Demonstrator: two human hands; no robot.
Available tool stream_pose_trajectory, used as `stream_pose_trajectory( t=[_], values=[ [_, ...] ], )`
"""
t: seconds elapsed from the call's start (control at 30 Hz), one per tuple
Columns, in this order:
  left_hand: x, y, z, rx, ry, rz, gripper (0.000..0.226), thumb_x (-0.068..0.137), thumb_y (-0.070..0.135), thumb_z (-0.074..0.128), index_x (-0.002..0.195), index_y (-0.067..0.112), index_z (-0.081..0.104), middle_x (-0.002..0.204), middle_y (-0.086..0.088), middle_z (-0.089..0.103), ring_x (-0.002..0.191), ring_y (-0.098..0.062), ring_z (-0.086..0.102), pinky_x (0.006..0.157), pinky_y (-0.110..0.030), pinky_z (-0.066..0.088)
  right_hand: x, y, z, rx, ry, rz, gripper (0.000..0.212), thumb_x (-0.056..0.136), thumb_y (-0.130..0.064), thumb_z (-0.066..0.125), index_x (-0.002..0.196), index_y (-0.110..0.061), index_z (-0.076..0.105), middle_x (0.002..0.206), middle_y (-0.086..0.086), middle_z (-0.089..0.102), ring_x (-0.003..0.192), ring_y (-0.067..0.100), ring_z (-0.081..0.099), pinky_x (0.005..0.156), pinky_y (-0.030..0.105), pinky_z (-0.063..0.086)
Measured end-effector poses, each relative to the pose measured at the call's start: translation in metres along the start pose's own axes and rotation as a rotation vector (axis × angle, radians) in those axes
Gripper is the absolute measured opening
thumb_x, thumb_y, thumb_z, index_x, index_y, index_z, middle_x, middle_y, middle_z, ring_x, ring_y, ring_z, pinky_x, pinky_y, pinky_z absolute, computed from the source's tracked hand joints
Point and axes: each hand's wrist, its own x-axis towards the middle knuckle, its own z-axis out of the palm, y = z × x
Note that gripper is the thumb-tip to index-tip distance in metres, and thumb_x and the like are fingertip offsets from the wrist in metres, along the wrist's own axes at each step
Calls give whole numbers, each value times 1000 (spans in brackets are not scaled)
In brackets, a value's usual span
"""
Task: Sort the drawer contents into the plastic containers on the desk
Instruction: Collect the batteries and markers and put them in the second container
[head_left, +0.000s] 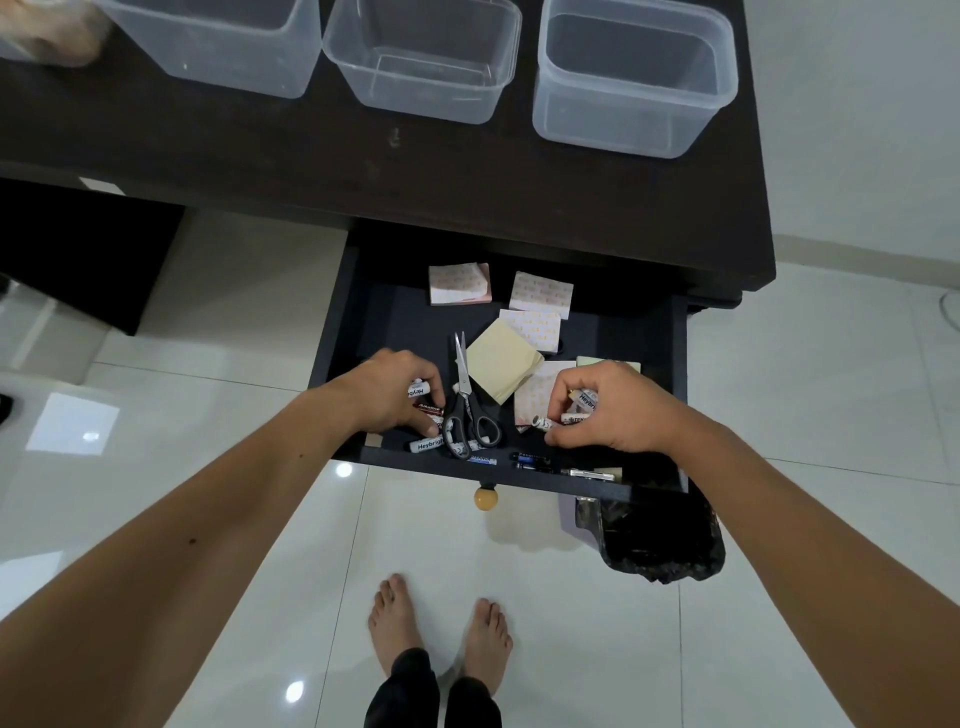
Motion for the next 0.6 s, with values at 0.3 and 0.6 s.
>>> stream_pose_trajectory(
  t=[0.3, 0.6],
  values=[
    [2, -3, 3, 136, 4, 14, 25, 79, 40, 90, 92, 32, 70, 107, 0, 62, 104, -23, 60, 80, -32, 47, 1, -4, 5, 387, -84, 36, 27, 91, -9, 76, 108, -30, 80, 91, -4, 72, 68, 11, 63, 63, 25, 55],
    [5, -6, 3, 89, 61, 133, 21, 94, 44, 73, 101, 25, 73, 106, 0, 56, 107, -22, 55, 93, -37, 46, 8, -4, 11, 292, -109, 48, 20, 90, 0, 69, 84, -18, 75, 67, 7, 71, 54, 21, 63, 51, 29, 50]
  ],
)
